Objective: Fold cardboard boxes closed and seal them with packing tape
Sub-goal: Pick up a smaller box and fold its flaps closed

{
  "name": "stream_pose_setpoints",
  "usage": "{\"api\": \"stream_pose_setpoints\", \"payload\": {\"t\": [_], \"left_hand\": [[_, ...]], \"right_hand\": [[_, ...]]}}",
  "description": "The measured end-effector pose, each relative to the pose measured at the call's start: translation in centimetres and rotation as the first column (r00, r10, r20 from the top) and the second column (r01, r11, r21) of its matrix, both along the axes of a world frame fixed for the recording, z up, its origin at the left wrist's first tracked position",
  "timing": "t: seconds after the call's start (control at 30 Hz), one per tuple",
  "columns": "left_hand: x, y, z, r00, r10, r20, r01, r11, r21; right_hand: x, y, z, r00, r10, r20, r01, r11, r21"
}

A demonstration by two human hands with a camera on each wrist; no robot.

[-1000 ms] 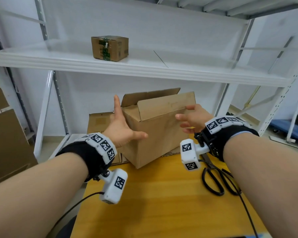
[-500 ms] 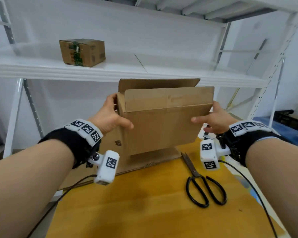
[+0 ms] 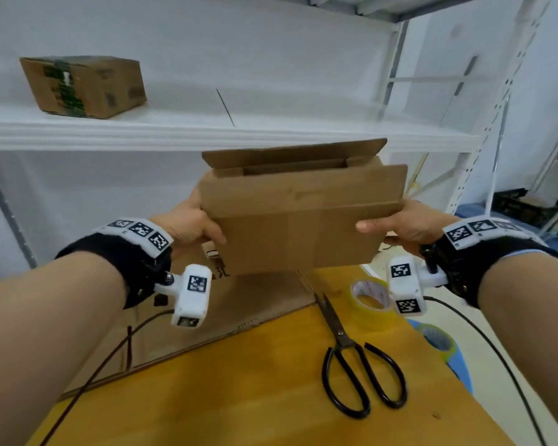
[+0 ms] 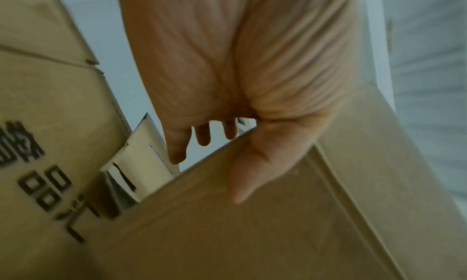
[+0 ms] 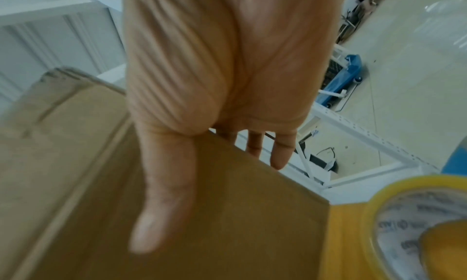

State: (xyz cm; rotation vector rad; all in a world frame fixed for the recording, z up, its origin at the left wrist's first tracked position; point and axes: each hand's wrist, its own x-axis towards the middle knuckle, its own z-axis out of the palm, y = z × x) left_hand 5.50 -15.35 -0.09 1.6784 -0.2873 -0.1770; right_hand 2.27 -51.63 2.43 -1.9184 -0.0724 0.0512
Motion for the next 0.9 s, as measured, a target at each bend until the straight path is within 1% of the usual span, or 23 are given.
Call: {"api": "stream_pose_setpoints", "payload": {"t": [0.07,0.13,0.23,0.3,0.33,0.37,0.4,0.47,0.5,0.6,0.7,0.8,0.83,0.87,0.9], "left_hand": [[0.3,-0.2,-1.0,0.998,0.047,0.044,-0.052,0.992,0.119],[0.8,-0.8,-2.0,0.993,0.098,0.071,-0.110,0.975,0.193],[1.7,-2.6,-2.5,0.972,0.216,0.094,-0.232,0.943,0.238],[2.4,-4.3,-2.5,0.942,0.295,0.159,-0.330,0.896,0.296],[2.8,-5.2,-2.5,0.933,0.314,0.177,-0.356,0.879,0.317],[3.3,-6.0,-2.6,0.930,0.327,0.167,-0.364,0.879,0.307],[3.7,-6.8,-2.4,0.936,0.329,0.128,-0.352,0.895,0.274],[4.9,-8.1,-2.2,0.951,0.305,0.058,-0.310,0.928,0.208],[5.3,-8.6,-2.0,0.955,0.292,0.044,-0.295,0.932,0.210],[7.4,-9.3,-2.4,0.969,0.247,0.016,-0.240,0.923,0.300],[7.2,-9.5,-2.3,0.971,0.239,0.000,-0.220,0.895,0.389],[7.7,-8.9,-3.9,0.971,0.237,0.034,-0.213,0.795,0.567],[7.9,-8.7,-4.5,0.974,0.221,0.051,-0.203,0.747,0.633],[8.0,-8.4,-5.1,0.977,0.202,0.074,-0.192,0.667,0.720],[8.3,-8.1,-5.8,0.980,0.174,0.101,-0.182,0.559,0.809]], "right_hand": [[1.0,-0.1,-1.1,0.997,-0.064,-0.042,0.064,0.998,0.009],[1.8,-0.4,-2.4,0.992,-0.106,-0.061,0.106,0.994,0.005],[2.1,-1.1,-3.7,0.986,-0.161,-0.042,0.162,0.986,0.040],[2.3,-1.7,-4.3,0.979,-0.201,-0.041,0.203,0.977,0.062],[2.4,-2.1,-4.6,0.975,-0.216,-0.048,0.219,0.973,0.071],[2.6,-2.5,-4.9,0.971,-0.232,-0.060,0.236,0.969,0.080],[2.9,-2.8,-5.2,0.966,-0.247,-0.074,0.252,0.964,0.082],[3.3,-3.2,-5.6,0.956,-0.271,-0.107,0.281,0.956,0.085],[3.6,-3.3,-5.8,0.950,-0.284,-0.128,0.296,0.951,0.086],[4.2,-3.4,-6.3,0.932,-0.313,-0.184,0.329,0.942,0.063],[4.8,-4.0,-6.6,0.912,-0.352,-0.213,0.353,0.935,-0.032],[4.9,-4.6,-6.6,0.894,-0.388,-0.223,0.377,0.922,-0.092],[5.0,-4.7,-6.6,0.894,-0.390,-0.220,0.378,0.921,-0.097],[4.9,-4.6,-6.5,0.898,-0.389,-0.206,0.379,0.921,-0.089],[4.9,-4.5,-6.5,0.905,-0.389,-0.174,0.382,0.921,-0.072]]}}
